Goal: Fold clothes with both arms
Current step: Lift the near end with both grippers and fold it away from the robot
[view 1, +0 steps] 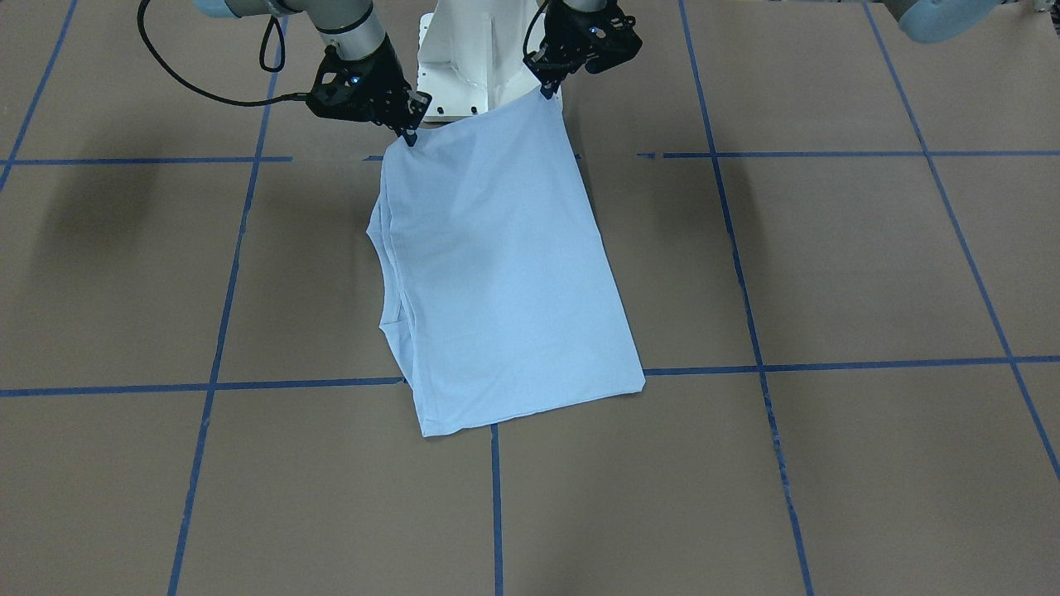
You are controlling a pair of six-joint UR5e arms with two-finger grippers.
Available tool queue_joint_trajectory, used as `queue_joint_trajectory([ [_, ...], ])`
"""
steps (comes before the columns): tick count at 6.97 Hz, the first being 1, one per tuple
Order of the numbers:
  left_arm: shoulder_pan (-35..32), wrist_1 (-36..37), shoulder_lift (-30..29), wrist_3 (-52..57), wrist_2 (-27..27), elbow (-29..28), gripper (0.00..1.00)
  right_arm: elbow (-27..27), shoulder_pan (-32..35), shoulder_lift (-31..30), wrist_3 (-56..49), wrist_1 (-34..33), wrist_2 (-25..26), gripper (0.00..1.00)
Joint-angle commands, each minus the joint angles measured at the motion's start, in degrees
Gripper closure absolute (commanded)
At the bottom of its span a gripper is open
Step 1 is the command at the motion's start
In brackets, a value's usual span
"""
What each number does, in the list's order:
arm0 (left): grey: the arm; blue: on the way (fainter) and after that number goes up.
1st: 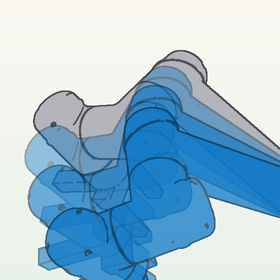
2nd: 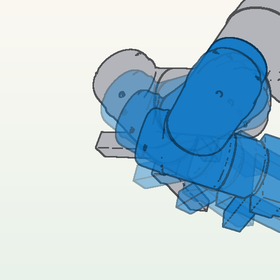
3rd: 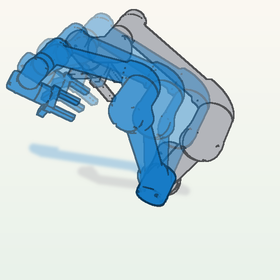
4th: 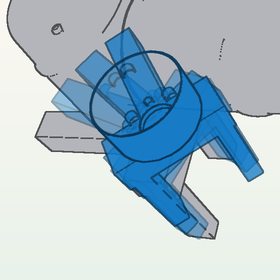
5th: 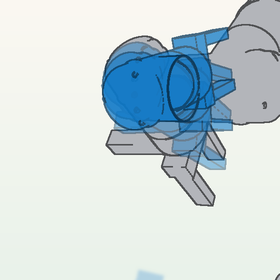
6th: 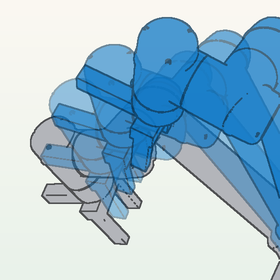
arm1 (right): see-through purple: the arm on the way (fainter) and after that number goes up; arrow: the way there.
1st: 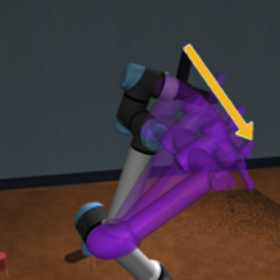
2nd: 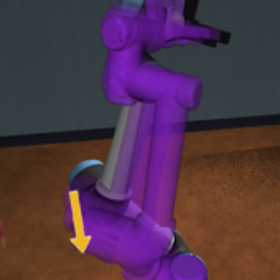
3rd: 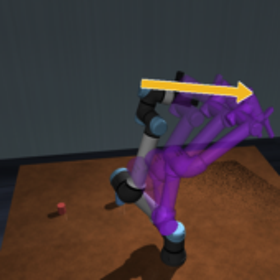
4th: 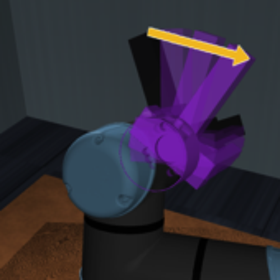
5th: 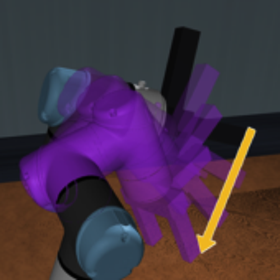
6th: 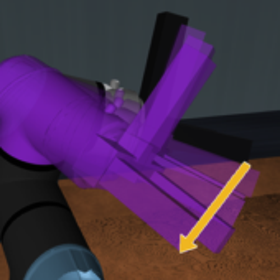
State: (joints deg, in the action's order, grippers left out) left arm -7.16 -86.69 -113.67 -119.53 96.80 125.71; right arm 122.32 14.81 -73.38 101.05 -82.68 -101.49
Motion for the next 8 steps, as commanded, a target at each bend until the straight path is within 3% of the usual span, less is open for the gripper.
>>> queue_joint_trajectory([
  [1,-2.2,1.2,-0.1,0.6,-0.3,1.8,1.0,-0.2,-0.9,0.5,-0.3,0.1,-1.3,1.0],
  [5,-14.3,0.8,-0.8,9.3,0.3,-2.4,1.0,-12.1,12.5,11.7,-6.3,0.1,-1.8,1.0],
  [7,-18.9,-0.8,-2.9,12.7,0.2,-7.8,1.0,-26.1,17.4,21.8,-6.4,3.0,-2.2,1.0],
  [8,-21.4,-7.2,-4.1,12.7,0.2,-13.9,1.0,-33.0,19.1,23.0,-6.4,11.1,-2.1,1.0],
])
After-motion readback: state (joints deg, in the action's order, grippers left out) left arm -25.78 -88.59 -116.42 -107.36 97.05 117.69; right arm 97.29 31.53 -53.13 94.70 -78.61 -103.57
